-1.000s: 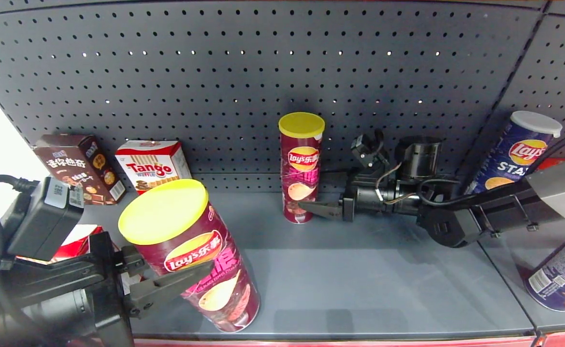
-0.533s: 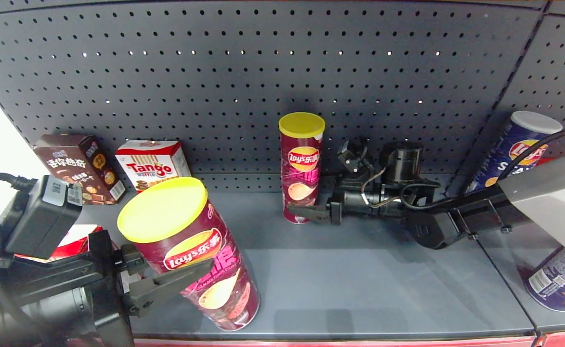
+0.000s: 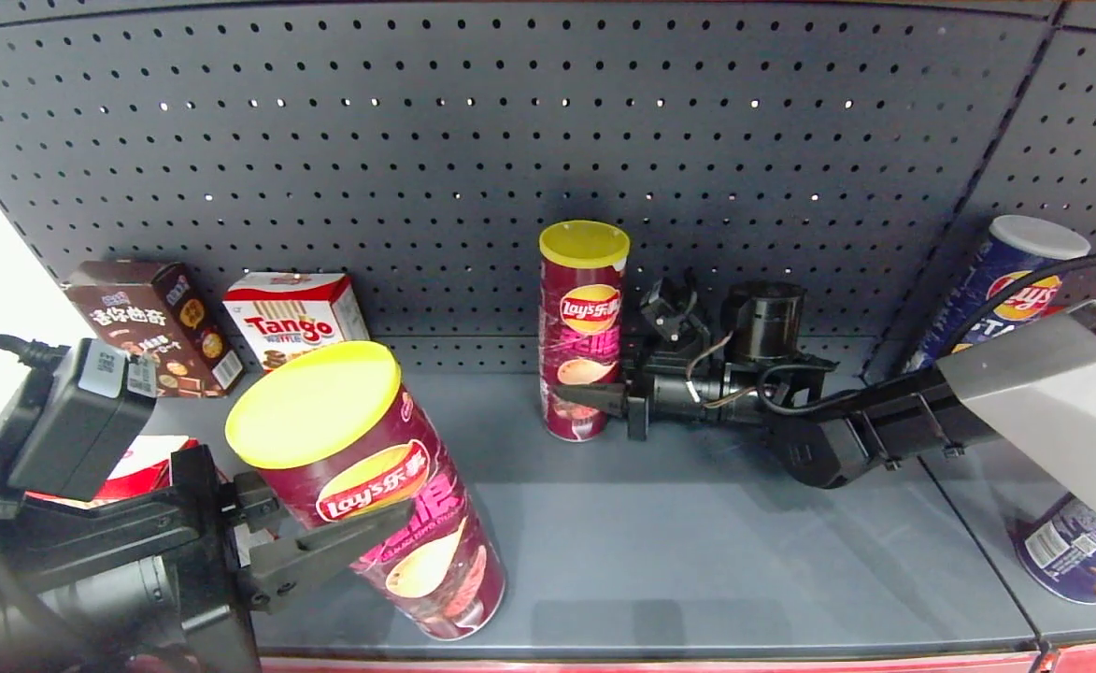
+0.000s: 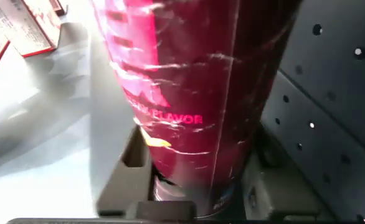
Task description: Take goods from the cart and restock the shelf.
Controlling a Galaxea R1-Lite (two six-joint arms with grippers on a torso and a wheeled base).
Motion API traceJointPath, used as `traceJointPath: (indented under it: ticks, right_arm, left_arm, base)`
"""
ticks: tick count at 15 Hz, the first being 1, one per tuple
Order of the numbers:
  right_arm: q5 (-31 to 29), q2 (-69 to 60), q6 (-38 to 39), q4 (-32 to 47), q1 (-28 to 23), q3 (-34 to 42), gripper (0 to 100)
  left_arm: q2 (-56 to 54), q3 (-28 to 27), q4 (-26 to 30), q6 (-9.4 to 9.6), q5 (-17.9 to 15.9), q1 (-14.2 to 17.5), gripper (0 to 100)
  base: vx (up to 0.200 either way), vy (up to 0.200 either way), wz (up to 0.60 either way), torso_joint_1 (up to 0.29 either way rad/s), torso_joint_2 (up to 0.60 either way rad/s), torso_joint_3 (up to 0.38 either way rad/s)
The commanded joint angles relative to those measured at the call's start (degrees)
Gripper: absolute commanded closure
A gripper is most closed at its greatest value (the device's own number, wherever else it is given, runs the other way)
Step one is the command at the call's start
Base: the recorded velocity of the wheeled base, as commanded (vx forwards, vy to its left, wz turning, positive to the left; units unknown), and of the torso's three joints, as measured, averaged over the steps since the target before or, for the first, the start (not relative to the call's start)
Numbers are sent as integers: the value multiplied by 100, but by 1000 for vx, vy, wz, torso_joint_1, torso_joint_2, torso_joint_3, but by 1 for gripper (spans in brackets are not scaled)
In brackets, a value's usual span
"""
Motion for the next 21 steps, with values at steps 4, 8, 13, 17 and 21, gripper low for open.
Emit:
traceJointPath:
  ticks: [4,8,13,17,21]
  right_arm:
    - [5,-503,-5,-27,4,523,100]
    - [-4,-1338,-76,-432,57,1718,100]
    - [-12,-1989,-85,-1143,356,3054,100]
    - [-188,-2375,-93,-1231,619,3608,100]
    - [-434,-2551,-129,-1337,865,4091,100]
  left_arm:
    - [5,3,-9,2,-1,8,100]
    - [-4,12,-9,2,-1,43,100]
    - [-4,12,-9,2,8,52,100]
    - [-4,12,-9,2,8,61,100]
    - [-4,12,-9,-7,8,61,100]
  base:
    - [0,0,0,0,0,0]
    - [0,0,0,0,0,0]
    - [0,0,0,0,0,0]
    - [0,0,0,0,0,0]
    - [0,0,0,0,0,0]
